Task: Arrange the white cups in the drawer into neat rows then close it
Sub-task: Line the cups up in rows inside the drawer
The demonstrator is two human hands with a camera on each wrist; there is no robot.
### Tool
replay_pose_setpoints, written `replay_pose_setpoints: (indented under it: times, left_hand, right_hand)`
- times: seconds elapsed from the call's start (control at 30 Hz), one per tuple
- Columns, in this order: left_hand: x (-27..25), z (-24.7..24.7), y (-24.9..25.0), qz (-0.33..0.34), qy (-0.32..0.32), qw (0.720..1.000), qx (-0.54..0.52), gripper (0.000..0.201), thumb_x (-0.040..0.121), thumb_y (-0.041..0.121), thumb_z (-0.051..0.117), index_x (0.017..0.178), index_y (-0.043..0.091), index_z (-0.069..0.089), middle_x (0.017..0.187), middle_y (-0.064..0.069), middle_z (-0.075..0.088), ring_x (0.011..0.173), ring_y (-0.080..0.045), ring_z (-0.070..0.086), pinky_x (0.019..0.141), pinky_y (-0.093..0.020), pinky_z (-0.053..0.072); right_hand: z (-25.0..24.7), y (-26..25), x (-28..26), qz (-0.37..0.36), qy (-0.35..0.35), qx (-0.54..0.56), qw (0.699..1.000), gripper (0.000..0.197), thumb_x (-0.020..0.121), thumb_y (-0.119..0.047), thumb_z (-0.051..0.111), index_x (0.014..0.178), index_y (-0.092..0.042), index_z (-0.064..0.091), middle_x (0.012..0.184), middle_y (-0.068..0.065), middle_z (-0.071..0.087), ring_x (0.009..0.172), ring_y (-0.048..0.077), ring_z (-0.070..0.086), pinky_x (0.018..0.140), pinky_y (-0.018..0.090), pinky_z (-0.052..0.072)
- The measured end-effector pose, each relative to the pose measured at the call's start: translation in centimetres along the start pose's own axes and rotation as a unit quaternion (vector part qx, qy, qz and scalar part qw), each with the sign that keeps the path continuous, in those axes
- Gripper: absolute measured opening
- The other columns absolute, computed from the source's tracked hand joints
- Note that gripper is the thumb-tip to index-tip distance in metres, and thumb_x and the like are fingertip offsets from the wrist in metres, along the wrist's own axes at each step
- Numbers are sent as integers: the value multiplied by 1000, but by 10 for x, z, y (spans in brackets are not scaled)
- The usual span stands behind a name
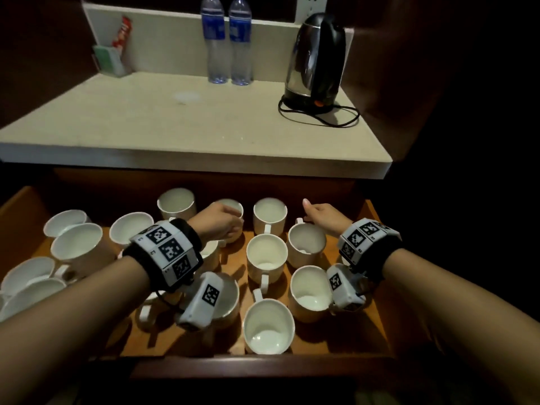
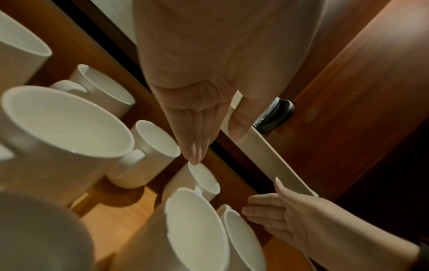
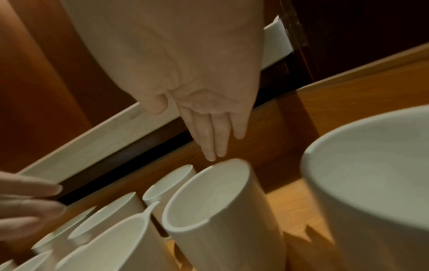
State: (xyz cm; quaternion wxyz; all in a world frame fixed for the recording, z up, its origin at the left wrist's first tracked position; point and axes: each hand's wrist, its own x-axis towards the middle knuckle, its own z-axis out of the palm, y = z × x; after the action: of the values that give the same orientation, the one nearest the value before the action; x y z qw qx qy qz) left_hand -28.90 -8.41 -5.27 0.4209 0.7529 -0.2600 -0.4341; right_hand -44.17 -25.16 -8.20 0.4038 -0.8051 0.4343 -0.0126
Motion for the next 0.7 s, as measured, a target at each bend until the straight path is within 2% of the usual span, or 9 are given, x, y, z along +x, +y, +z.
replay_pose_setpoints:
  times: [0.1,0.17,0.23,0.33,0.37,0.47,0.57,0.63,0.7]
  left_hand:
    - [-16,30,4,-3,15,1000,-22,35,94,1,48,128,-4,48,83,-7,59,68,-12,55,54,-16,46]
    - [-24,49,10,1,17,1000,-20,33,94,3,48,127,-2,49,86,-6,60,72,-11,56,57,-15,47]
    - [-29,66,16,4,14,1000,-9,28,94,4,49,122,3,52,93,-10,59,75,-11,55,61,-15,44]
    - [-29,88,23,-16,18,1000,1,10,93,5,50,96,10,57,97,-14,56,78,-14,52,65,-18,43]
    - [-27,94,26,-25,18,999,10,13,93,4,50,84,11,56,96,-14,54,76,-14,51,65,-19,43]
    - [-13,106,29,-39,20,998,50,20,87,0,49,71,12,49,94,-13,50,83,-20,49,73,-27,42]
    - [5,113,32,-52,23,994,92,8,75,2,55,72,9,51,93,-14,50,91,-24,48,77,-31,37]
    - [19,116,29,-50,5,993,107,13,68,2,54,81,0,57,87,-17,51,86,-26,49,74,-33,37]
    - [27,118,27,-51,-4,992,117,9,66,0,52,74,-1,55,76,-17,50,82,-28,49,72,-34,37]
  right_hand:
    - [-11,9,-11,-24,-13,-27,999,68,100,-47,24,113,9,60,121,24,60,114,34,57,102,45,42]
    - [-19,17,-17,-29,-16,-44,998,63,100,-48,23,98,0,63,118,21,62,112,32,58,101,43,43]
    - [-24,23,-21,-29,-23,-47,998,63,99,-49,23,89,-2,62,117,21,62,112,33,58,101,45,43]
    - [-28,33,-24,-31,-33,-37,998,64,99,-50,23,82,1,58,116,27,62,111,38,58,103,49,41]
    - [-28,37,-23,-35,-33,-32,998,63,99,-49,23,80,0,57,115,27,62,111,38,58,103,49,41]
    - [-27,40,-21,-37,-41,-24,998,69,100,-49,22,104,8,62,119,23,61,113,35,57,104,49,40]
    - [-28,41,-16,-37,-45,-7,998,66,100,-48,20,124,3,54,131,19,56,123,31,52,108,45,37]
    - [-29,42,-13,-36,-49,13,998,66,100,-47,20,130,4,50,135,19,53,127,31,48,110,45,34]
    - [-28,44,-8,-36,-53,30,998,67,101,-45,20,128,7,50,134,21,53,126,32,48,110,46,34]
